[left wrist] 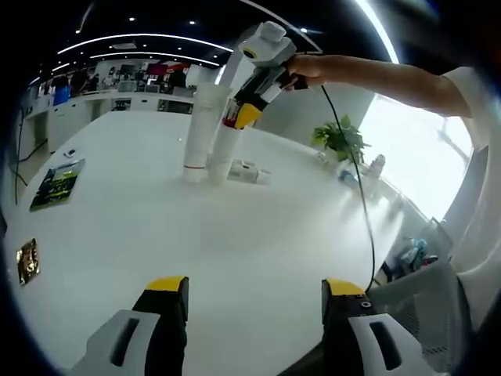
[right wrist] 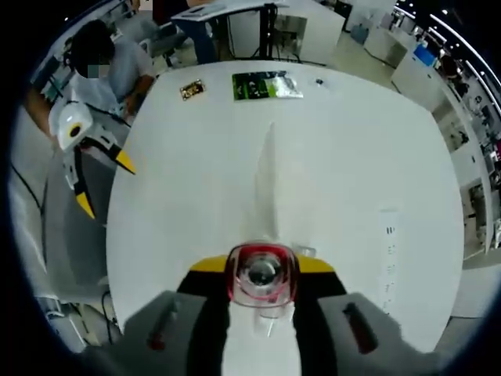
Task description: Arrange the skincare products in the storage area until every visible bottle or jar stands upright without overlapping.
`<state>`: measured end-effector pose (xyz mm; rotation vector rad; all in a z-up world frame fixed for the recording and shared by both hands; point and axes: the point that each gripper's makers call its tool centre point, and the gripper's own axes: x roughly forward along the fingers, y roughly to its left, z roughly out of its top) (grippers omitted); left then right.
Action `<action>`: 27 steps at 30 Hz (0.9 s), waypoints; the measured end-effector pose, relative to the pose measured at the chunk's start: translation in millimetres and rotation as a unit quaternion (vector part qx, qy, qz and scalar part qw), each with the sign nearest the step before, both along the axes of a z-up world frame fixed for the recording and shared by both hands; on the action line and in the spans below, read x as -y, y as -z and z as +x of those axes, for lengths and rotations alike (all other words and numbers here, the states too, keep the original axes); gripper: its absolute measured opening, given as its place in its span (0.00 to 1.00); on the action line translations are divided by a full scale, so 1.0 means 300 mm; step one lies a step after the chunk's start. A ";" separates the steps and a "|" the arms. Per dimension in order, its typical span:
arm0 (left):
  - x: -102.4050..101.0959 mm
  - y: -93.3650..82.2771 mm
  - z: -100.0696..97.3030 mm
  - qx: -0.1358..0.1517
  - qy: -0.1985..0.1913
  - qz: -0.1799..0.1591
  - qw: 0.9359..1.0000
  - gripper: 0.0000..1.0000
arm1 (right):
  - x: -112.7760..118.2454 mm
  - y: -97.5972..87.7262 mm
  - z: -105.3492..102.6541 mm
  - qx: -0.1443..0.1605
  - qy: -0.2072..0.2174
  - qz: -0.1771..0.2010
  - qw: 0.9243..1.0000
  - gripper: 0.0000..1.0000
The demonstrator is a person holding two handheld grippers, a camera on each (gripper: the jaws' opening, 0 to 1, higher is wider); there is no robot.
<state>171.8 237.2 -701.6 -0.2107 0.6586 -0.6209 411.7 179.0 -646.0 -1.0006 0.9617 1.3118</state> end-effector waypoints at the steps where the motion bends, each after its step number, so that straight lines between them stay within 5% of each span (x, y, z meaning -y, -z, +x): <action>1: 0.002 -0.001 -0.001 -0.001 0.000 0.000 1.000 0.71 | 0.001 -0.003 0.010 0.005 0.000 0.001 1.000 0.29; 16: 0.002 0.012 -0.004 -0.006 0.003 0.005 1.000 0.71 | -0.018 0.000 0.003 -0.018 -0.008 0.027 0.999 0.31; 27: 0.011 0.001 -0.010 -0.006 0.007 0.011 1.000 0.71 | -0.022 -0.004 0.007 0.007 -0.049 0.032 0.998 0.31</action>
